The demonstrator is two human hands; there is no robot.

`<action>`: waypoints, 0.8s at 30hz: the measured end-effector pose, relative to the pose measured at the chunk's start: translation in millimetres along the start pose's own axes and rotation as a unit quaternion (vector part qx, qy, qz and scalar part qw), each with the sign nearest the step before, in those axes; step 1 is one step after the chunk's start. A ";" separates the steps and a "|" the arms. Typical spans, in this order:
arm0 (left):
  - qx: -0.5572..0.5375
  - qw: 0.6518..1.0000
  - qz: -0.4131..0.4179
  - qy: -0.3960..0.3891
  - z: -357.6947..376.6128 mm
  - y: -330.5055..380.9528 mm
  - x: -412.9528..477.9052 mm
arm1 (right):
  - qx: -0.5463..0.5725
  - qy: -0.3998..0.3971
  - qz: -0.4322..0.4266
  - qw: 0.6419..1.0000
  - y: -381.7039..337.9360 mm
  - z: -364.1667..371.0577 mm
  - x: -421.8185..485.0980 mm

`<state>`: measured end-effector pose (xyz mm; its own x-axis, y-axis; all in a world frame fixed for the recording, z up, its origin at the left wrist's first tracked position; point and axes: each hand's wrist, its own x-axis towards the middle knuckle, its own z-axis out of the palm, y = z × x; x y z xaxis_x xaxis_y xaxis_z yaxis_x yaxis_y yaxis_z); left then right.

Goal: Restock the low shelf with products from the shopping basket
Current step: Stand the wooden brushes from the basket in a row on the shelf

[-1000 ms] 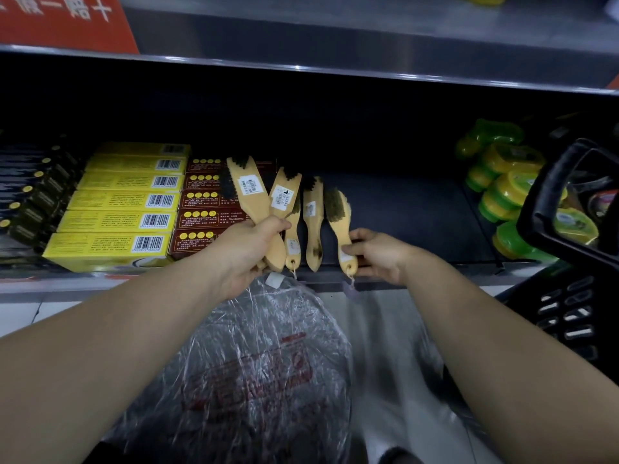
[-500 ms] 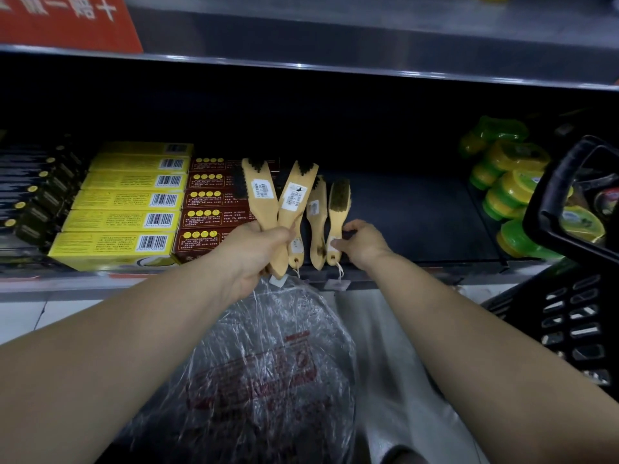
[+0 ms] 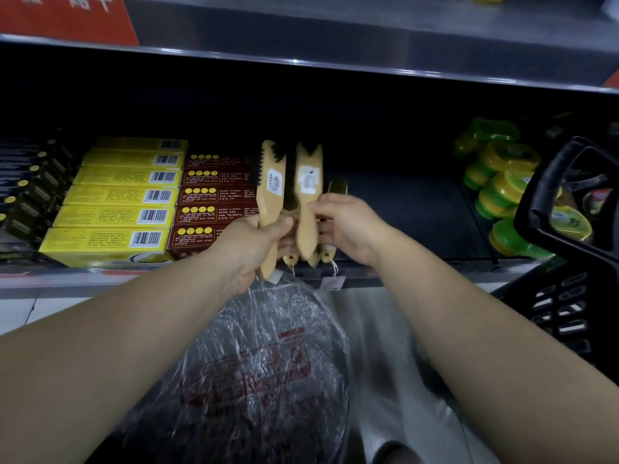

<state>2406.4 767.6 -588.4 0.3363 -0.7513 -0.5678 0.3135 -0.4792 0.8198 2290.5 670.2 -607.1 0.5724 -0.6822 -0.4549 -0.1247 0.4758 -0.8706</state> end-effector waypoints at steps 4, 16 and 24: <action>0.064 0.997 -0.027 0.016 -0.7 3.2 -3.3 | 0.058 0.183 0.021 0.981 4.2 -38.0 7.1; 0.075 0.992 -0.072 -0.078 3.8 -2.1 -3.2 | -0.181 0.274 0.062 0.943 49.2 -68.7 22.8; 0.104 0.993 -0.012 -0.055 1.9 -9.2 7.3 | -0.192 0.293 0.003 0.937 52.1 -66.4 31.8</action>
<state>2404.3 765.6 -600.0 0.2291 -0.7778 -0.5853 0.1265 -0.5725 0.8101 2248.4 636.4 -679.4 0.0422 -0.9209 -0.3875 -0.4733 0.3231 -0.8195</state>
